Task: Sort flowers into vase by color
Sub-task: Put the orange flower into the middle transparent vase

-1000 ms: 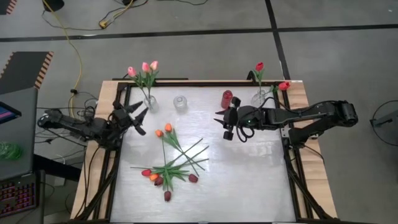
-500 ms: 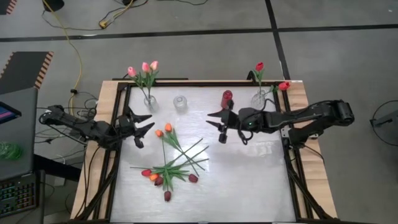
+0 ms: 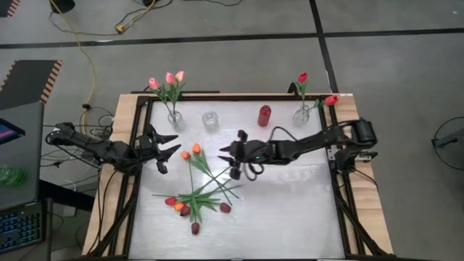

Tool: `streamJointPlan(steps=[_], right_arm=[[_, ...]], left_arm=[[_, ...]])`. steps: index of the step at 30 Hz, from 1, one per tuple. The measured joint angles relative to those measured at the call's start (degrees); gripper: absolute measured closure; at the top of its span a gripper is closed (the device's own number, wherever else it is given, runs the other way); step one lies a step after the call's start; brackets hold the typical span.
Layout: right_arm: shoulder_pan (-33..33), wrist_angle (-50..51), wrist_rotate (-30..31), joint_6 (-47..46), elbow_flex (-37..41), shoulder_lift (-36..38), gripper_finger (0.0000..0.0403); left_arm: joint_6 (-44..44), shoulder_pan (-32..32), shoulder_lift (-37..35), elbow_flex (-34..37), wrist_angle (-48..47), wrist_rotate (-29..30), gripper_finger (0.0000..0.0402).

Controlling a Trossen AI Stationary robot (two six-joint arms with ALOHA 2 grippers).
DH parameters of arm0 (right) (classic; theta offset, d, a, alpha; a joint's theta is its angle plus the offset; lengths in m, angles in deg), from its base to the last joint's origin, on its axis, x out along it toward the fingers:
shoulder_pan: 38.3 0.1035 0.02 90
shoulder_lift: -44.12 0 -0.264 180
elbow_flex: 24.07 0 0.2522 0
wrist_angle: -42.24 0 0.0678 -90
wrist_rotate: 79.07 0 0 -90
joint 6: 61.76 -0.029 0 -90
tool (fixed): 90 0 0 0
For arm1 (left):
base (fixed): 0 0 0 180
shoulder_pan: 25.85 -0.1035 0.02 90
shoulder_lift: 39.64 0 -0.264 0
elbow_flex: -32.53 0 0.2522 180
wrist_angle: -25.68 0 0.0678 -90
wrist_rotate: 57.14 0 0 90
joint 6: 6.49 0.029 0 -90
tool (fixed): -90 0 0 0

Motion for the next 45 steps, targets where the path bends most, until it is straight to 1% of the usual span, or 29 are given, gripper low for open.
streamJointPlan(steps=[6,9,12,15,18,20,24,27,29,31,33,36,41,45], right_arm=[[-0.5,17.0,-2.2,-6.7,-11.8,-7.5,0.0253],[-0.6,24.5,-2.4,-7.2,-16.8,-10.5,0.0253],[-0.7,29.1,-2.3,-7.2,-20.3,-12.8,0.0253],[-0.6,31.0,-2.4,-7.2,-21.9,-14.0,0.0253],[-1.0,30.6,-4.5,-7.2,-22.1,-14.1,0.0253],[-1.3,30.2,-6.3,-9.2,-22.1,-14.0,0.0253],[-1.8,28.5,-6.5,-13.4,-22.1,-14.7,0.0253],[-1.5,27.5,-7.5,-13.5,-22.0,-16.4,0.0253],[-1.2,25.4,-9.9,-13.6,-22.0,-18.4,0.0253],[-0.9,25.4,-11.2,-13.6,-21.9,-19.1,0.0253],[-0.7,22.2,-11.3,-13.6,-22.1,-20.3,0.0253],[-0.5,21.7,-11.2,-13.6,-21.9,-21.2,0.0253],[0.2,15.5,-11.3,-10.0,-22.0,-23.5,0.0253],[0.7,14.8,-11.3,-5.9,-22.0,-24.4,0.0253]], left_arm=[[0.0,0.0,0.0,0.0,-0.2,0.0,0.0239],[0.0,0.0,0.0,0.0,-0.3,0.0,0.0239],[0.0,0.0,0.0,0.0,-0.4,0.0,0.0239],[0.1,0.0,0.0,0.0,-0.4,0.0,0.0239],[0.1,0.0,0.0,0.0,-0.4,0.0,0.0239],[0.2,0.0,0.0,0.0,-0.4,0.0,0.0239],[0.1,0.0,0.0,0.0,-0.5,0.0,0.0239],[0.1,0.0,0.0,0.0,-0.5,0.0,0.0239],[0.1,0.0,0.0,0.0,-0.6,0.0,0.0239],[0.0,0.0,0.0,0.0,-0.8,0.0,0.0239],[0.0,0.0,0.0,0.0,-1.1,0.0,0.0239],[-0.3,0.0,0.2,0.0,-1.3,0.1,0.0239],[-0.4,0.0,0.8,0.0,-1.7,1.0,0.0239],[-0.4,0.0,1.2,0.0,-1.6,1.2,0.0239]])
